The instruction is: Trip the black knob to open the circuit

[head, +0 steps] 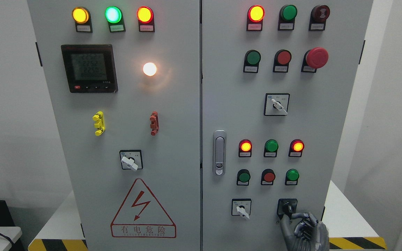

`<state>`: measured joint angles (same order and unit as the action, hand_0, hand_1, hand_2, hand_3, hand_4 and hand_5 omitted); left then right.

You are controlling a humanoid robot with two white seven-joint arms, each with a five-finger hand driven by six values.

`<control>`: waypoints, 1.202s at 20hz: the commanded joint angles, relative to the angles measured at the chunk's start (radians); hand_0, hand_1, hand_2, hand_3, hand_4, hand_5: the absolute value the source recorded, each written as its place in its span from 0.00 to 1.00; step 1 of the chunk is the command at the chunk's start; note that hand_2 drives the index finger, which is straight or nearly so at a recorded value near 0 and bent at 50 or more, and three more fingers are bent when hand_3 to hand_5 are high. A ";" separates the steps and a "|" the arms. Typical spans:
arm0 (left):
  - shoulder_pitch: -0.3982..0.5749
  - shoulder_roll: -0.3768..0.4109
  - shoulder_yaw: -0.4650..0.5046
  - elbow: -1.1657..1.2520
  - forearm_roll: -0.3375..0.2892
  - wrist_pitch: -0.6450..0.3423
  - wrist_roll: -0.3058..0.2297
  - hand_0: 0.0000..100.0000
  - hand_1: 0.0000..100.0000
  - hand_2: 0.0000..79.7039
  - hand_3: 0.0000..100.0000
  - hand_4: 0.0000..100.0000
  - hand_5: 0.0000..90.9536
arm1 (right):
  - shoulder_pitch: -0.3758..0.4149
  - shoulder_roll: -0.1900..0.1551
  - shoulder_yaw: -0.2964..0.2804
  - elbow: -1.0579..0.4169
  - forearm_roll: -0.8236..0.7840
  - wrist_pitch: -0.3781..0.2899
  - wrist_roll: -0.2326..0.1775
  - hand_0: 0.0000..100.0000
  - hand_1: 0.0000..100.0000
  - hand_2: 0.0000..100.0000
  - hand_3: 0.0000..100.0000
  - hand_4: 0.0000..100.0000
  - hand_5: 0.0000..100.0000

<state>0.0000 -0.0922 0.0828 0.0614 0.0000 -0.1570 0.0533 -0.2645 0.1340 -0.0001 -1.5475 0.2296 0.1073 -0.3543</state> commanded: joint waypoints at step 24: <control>-0.008 0.000 0.000 0.000 -0.032 0.001 0.000 0.12 0.39 0.00 0.00 0.00 0.00 | -0.004 0.001 0.000 0.004 -0.019 0.011 0.021 0.52 0.81 0.64 0.99 1.00 0.99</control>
<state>0.0000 -0.0923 0.0828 0.0613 0.0000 -0.1570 0.0533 -0.2704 0.1349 -0.0003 -1.5459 0.2100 0.1159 -0.3348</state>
